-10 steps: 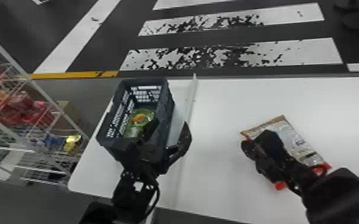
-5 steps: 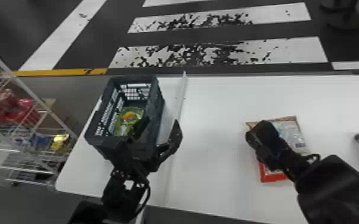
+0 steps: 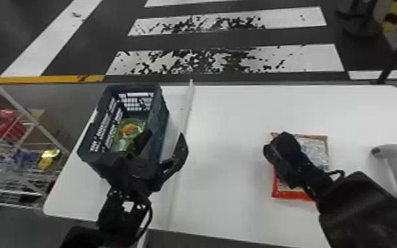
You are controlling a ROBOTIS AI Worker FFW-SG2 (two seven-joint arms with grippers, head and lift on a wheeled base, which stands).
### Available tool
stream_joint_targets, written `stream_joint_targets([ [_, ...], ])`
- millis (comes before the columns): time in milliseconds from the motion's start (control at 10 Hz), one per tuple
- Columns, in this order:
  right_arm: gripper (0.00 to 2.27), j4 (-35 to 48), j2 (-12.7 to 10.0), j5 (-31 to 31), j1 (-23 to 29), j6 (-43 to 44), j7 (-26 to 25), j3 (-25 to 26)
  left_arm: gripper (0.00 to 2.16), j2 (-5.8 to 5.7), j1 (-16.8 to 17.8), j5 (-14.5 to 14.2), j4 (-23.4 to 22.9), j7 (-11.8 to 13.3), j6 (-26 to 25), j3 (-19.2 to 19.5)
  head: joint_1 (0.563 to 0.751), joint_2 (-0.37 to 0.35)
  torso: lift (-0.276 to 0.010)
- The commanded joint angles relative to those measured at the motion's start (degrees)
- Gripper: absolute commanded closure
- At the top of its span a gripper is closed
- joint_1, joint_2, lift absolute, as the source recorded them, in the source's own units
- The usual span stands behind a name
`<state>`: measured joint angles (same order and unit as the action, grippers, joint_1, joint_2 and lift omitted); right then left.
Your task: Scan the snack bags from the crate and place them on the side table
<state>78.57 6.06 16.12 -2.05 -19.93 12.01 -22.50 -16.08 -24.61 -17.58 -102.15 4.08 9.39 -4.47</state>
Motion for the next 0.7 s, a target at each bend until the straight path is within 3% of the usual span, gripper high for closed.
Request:
stream_joint_targets([
  [0, 2.26, 4.2, 0.0, -0.6, 2.8, -0.8, 0.5, -0.4, 0.04, 0.0, 0.0, 0.0, 0.0, 0.0, 0.0, 0.0, 0.695, 0.182, -0.05],
  [600, 2.26, 7.3, 1.3, -0.7, 6.9, -3.1, 0.6, 0.7, 0.04, 0.0, 0.4, 0.0, 0.7, 0.0, 0.1, -0.5, 0.695, 0.204, -0.05],
])
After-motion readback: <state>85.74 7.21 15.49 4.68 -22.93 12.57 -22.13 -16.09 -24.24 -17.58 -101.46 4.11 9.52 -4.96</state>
